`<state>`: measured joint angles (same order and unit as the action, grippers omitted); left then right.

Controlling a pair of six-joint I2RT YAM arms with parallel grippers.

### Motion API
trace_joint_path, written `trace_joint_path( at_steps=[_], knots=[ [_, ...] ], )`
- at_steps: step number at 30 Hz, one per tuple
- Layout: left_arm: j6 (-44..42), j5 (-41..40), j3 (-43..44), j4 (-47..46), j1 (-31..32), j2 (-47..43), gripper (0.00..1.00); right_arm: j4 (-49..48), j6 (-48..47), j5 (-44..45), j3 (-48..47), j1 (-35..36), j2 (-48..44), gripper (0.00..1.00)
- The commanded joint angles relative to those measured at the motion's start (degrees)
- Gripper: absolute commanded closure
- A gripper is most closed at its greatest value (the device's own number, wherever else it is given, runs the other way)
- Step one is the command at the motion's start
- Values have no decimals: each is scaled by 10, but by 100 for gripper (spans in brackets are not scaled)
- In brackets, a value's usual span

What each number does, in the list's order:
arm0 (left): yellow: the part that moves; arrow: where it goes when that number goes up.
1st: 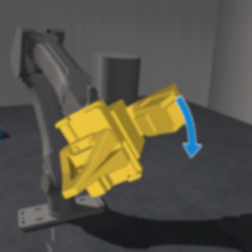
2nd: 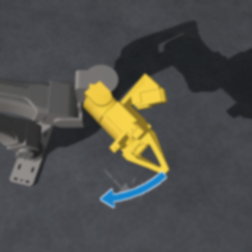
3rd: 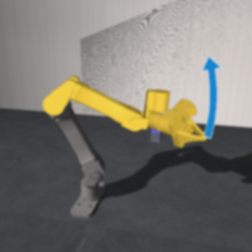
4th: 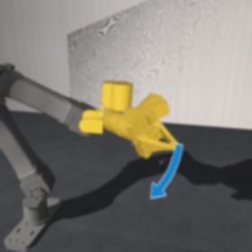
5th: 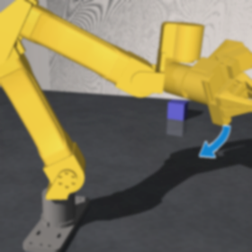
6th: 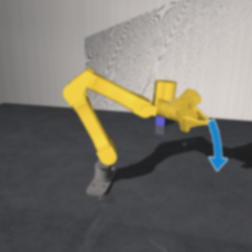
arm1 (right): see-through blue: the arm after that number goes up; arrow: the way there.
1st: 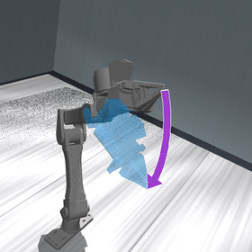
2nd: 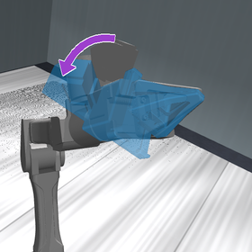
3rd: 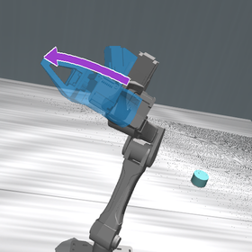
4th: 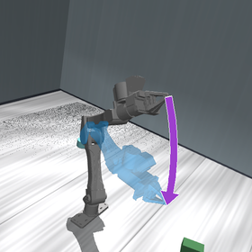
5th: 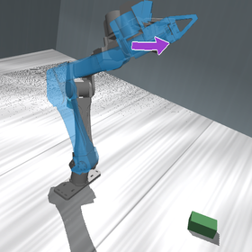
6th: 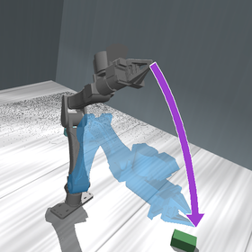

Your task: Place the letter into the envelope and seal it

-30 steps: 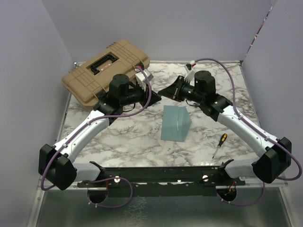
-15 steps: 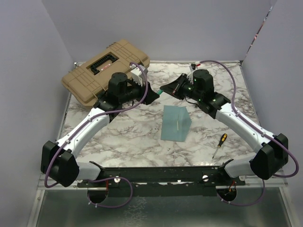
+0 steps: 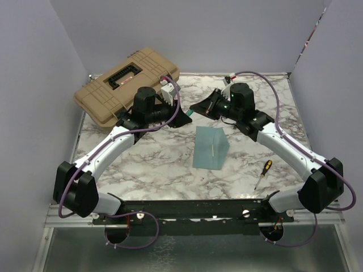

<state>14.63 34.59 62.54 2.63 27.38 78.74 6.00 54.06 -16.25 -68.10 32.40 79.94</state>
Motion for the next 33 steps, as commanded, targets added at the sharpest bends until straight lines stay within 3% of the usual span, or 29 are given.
trace_joint_path(
  at_steps=[1,3,4,5,7,8,9,11,19,23,29,33],
  knots=[
    [7,41,15,-1,0,17,81,-7,-23,-39,-10,-1,10,99],
    [0,48,15,-1,0,16,97,0,-41,-43,-13,-1,11,100],
    [-3,54,14,-1,-1,14,100,4,-58,-50,-16,-1,10,98],
    [-9,64,12,-1,0,12,100,8,-75,-56,-18,-1,9,88],
    [-26,99,6,-1,0,4,100,-3,-130,-88,-16,-5,0,53],
    [-33,122,3,-1,-1,-1,100,-10,-160,-112,-13,-7,-6,41],
    [-40,154,2,-1,-1,-5,100,-12,-189,-136,-13,-9,-13,34],
    [-48,219,5,-1,-1,-10,100,-11,-248,-195,-14,-15,-23,29],
    [-66,354,-8,-2,0,-22,100,39,-421,-393,-16,-20,-61,39],
    [-70,377,-11,-1,0,-24,100,92,-492,-474,-17,-20,-81,34],
    [-80,391,-11,-1,1,-28,100,168,-555,-454,-54,-19,-76,38],
    [-80,396,-14,-1,1,-29,100,163,-543,-447,-65,-19,-56,56]
  ],
)
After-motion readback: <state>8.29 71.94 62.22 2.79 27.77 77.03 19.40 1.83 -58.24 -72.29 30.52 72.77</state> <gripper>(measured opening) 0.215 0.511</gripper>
